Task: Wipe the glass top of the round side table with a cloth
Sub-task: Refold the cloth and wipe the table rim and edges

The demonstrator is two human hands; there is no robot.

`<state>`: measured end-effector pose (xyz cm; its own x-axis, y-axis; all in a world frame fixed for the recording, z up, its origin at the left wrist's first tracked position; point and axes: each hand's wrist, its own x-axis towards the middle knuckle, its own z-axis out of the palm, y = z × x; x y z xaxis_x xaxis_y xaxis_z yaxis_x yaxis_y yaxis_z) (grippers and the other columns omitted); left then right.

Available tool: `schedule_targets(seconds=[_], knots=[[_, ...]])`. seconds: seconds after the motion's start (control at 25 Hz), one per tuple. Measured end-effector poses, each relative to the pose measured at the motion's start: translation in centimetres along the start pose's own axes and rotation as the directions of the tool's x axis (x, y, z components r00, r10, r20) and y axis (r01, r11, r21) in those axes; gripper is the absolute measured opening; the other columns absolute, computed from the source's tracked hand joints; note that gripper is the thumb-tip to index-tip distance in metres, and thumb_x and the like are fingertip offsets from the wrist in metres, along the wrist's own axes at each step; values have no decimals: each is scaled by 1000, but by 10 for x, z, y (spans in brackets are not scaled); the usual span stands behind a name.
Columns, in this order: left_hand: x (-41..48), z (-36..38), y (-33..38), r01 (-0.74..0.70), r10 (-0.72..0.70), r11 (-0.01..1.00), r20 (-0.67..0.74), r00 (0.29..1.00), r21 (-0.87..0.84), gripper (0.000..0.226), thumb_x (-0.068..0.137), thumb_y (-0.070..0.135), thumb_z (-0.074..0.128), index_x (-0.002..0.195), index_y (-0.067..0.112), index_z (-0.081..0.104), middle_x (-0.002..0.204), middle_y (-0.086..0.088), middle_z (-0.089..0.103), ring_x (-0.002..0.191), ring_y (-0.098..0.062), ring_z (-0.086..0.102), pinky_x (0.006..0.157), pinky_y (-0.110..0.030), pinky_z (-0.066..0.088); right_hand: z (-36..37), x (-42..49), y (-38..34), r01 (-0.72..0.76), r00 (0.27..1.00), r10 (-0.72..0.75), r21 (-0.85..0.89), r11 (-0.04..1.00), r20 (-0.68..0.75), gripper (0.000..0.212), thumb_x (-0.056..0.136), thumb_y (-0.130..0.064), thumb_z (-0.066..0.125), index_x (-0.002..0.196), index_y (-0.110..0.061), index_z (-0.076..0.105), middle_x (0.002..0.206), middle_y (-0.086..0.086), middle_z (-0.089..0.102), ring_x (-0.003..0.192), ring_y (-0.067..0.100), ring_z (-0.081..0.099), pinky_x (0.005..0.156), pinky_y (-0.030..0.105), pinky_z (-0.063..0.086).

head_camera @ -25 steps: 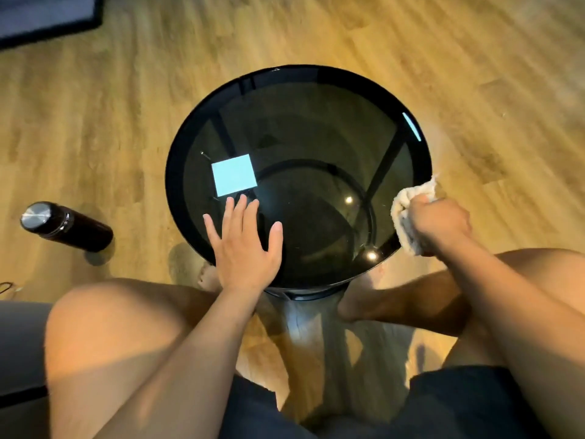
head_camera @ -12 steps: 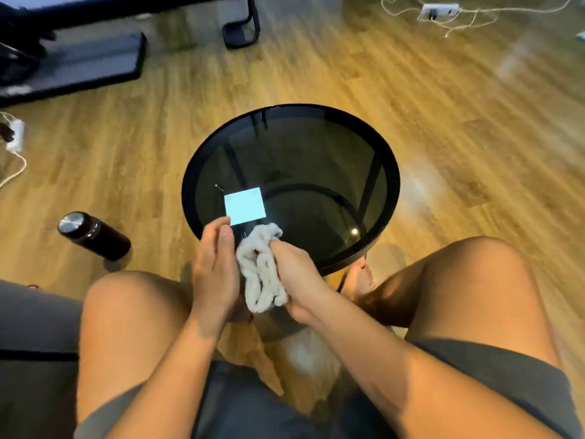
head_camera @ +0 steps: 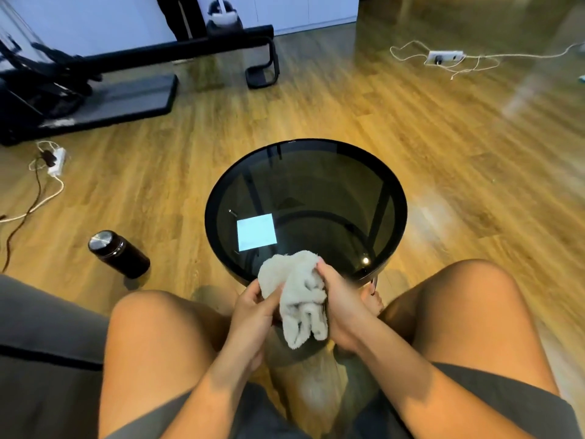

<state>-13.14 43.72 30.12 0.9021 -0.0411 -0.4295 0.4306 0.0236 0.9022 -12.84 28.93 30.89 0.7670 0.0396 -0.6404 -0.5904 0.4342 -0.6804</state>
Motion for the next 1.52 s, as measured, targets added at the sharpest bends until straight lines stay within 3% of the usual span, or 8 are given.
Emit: schedule_targets(seconds=[0.2,0.44,0.68,0.92,1.12,1.4,1.48,1.52], knots=[[2,-6,3,-59,56,998,-210,976,-11,26,87,22,72,111,16,62,112,-8,72,98,-22,71,87,-44,58,-16,-2,-5,-36,978,54,-90,995,201,63,93,-65,38,120,-16,67,117,8,72,113,26,66,106,39,47],[5,-22,11,63,-111,903,-89,990,-425,35,87,13,69,122,7,62,112,-11,74,99,-26,72,91,-44,55,-28,11,-2,70,997,-56,-258,964,58,37,84,-22,76,117,-11,63,118,13,67,106,28,68,91,46,57],[2,-18,16,121,-115,866,42,992,-485,40,87,12,62,126,5,62,121,-13,70,110,-28,68,94,-41,55,-36,20,-11,91,982,-102,79,993,159,51,86,-31,68,131,-11,55,131,13,63,122,29,61,106,50,45],[3,-5,16,309,-189,686,248,950,-659,39,100,16,49,137,6,53,129,-15,65,114,-28,67,89,-42,57,-23,6,-7,-96,975,60,161,982,215,60,80,-49,70,131,-22,53,134,13,60,121,35,59,103,58,45],[16,6,20,252,-101,686,253,962,-683,41,100,15,46,141,13,49,135,-12,62,120,-31,63,100,-49,48,-30,-4,-25,-122,971,71,218,968,229,48,88,-33,67,129,-14,51,130,16,61,115,34,64,98,48,52],[25,10,11,-69,65,984,-32,997,-163,45,94,10,60,136,19,45,133,-7,62,113,-23,65,87,-35,55,-45,14,-19,142,988,-152,222,965,30,51,91,-8,66,137,-20,49,129,11,64,113,30,66,91,49,57],[20,10,6,-232,267,918,-68,961,321,76,87,11,70,147,29,28,147,5,44,129,-11,50,99,-26,47,-46,18,-19,121,991,-132,284,951,19,59,89,-6,68,141,-20,44,131,14,61,114,32,65,87,46,59],[18,10,1,-344,408,752,13,913,562,86,83,14,71,150,33,21,155,9,32,141,-8,35,111,-29,34,-46,20,-19,107,993,-118,308,945,17,61,88,-6,68,142,-19,43,131,15,61,113,32,65,82,43,60]])
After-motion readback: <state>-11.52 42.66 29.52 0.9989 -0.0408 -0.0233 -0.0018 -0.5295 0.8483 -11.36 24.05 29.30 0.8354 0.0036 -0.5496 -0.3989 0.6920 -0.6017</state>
